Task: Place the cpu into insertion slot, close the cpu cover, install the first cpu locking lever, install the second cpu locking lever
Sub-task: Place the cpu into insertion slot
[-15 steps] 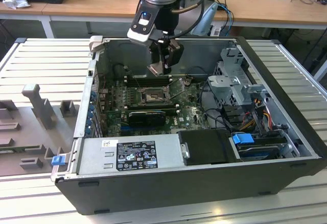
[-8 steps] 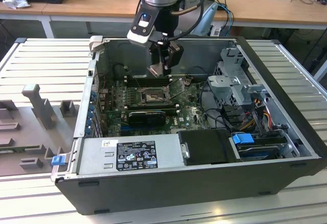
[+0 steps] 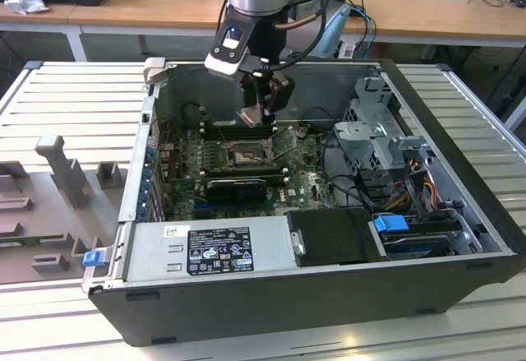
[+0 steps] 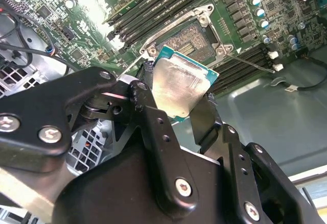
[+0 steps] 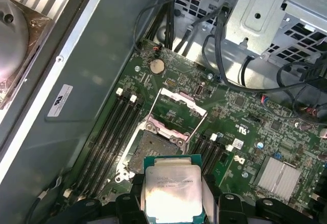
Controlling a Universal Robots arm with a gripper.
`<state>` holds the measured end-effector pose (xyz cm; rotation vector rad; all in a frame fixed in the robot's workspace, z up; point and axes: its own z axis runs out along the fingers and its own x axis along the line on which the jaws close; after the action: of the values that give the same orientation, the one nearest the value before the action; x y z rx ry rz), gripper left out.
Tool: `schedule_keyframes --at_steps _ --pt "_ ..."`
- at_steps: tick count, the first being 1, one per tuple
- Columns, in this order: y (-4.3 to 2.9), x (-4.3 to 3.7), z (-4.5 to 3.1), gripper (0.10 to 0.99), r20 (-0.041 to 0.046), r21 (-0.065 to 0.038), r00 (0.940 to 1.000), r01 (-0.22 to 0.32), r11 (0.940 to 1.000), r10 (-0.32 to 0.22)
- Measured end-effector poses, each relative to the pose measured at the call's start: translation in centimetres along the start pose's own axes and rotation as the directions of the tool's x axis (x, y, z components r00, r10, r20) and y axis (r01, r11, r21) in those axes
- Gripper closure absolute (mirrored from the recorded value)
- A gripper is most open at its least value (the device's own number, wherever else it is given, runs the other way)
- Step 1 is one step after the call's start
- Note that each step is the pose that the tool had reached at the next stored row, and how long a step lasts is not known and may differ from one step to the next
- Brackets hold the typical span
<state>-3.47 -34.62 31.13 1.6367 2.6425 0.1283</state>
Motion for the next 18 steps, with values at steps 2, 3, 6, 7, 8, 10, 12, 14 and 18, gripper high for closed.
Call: schedule_keyframes --at_steps 2,3,6,7,8,10,12,14,18 --pt "-0.01 0.0 0.08 0.557 0.0002 0.0 1.0 -0.003 1.0 0.003" --pt "-0.01 0.0 0.1 0.557 0.0002 0.0 1.0 -0.005 1.0 0.005" --pt "-0.02 0.0 0.18 0.557 0.0005 0.0 1.0 -0.008 1.0 0.008" --pt "-0.02 0.0 0.21 0.557 0.0007 0.0 1.0 -0.009 1.0 0.009" --pt "-0.02 0.0 0.23 0.557 0.0008 0.0 0.9999 -0.01 0.9999 0.01" --pt "-0.02 0.0 0.3 0.557 0.0007 0.0 0.9999 -0.012 0.9999 0.012" --pt "-0.03 0.0 0.36 0.557 0.0009 0.0 0.9999 -0.013 0.9999 0.013" --pt "-0.04 -0.01 0.45 0.557 0.001 0.0 0.9999 -0.015 0.9999 0.015" --pt "-0.06 -0.01 0.62 0.557 0.001 0.001 0.9998 -0.018 0.9998 0.018"
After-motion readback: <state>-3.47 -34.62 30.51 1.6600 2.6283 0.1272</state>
